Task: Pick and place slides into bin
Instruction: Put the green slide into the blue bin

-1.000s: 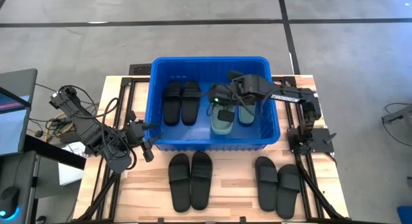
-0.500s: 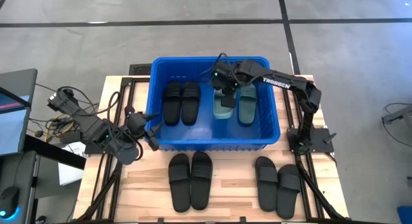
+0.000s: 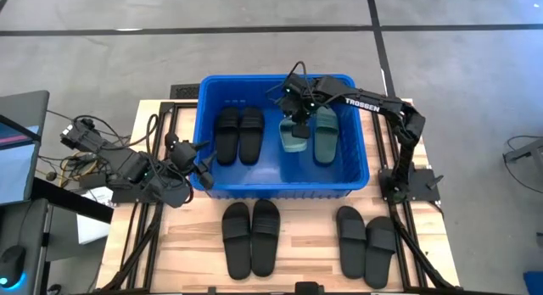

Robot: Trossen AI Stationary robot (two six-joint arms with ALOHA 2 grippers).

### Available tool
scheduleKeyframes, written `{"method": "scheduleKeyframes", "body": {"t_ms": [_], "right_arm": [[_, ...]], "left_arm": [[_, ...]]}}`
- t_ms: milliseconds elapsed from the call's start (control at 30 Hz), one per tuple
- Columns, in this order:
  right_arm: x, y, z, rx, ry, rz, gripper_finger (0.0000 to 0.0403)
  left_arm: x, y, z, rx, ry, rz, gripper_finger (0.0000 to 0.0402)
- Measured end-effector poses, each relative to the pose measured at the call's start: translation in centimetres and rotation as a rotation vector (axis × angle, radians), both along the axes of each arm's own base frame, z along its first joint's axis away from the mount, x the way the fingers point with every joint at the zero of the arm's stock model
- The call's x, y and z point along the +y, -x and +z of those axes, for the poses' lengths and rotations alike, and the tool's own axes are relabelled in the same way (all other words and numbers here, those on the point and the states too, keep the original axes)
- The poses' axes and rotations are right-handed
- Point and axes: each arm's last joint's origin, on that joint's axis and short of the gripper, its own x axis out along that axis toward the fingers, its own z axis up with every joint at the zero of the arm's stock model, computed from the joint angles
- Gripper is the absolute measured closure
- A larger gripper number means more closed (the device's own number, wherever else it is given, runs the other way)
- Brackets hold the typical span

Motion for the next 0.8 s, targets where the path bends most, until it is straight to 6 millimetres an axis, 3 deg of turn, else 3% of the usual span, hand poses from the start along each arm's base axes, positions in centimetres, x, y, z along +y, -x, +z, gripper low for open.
{"method": "scheduleKeyframes", "body": {"t_ms": [167, 367, 800], "right_arm": [[-0.9, 0.3, -1.1, -0.01, 0.0, -0.024, 0.0401], [-2.0, 1.4, -3.7, 0.005, -0.051, -0.057, 0.0401], [-2.1, 2.0, -7.0, 0.027, 0.023, -0.005, 0.0401]], "left_arm": [[0.9, -0.4, -0.1, 0.087, -0.034, -0.009, 0.023], [1.9, -0.7, -0.1, 0.153, -0.081, 0.017, 0.023], [2.8, -1.0, -0.2, 0.187, -0.079, 0.036, 0.023]]}}
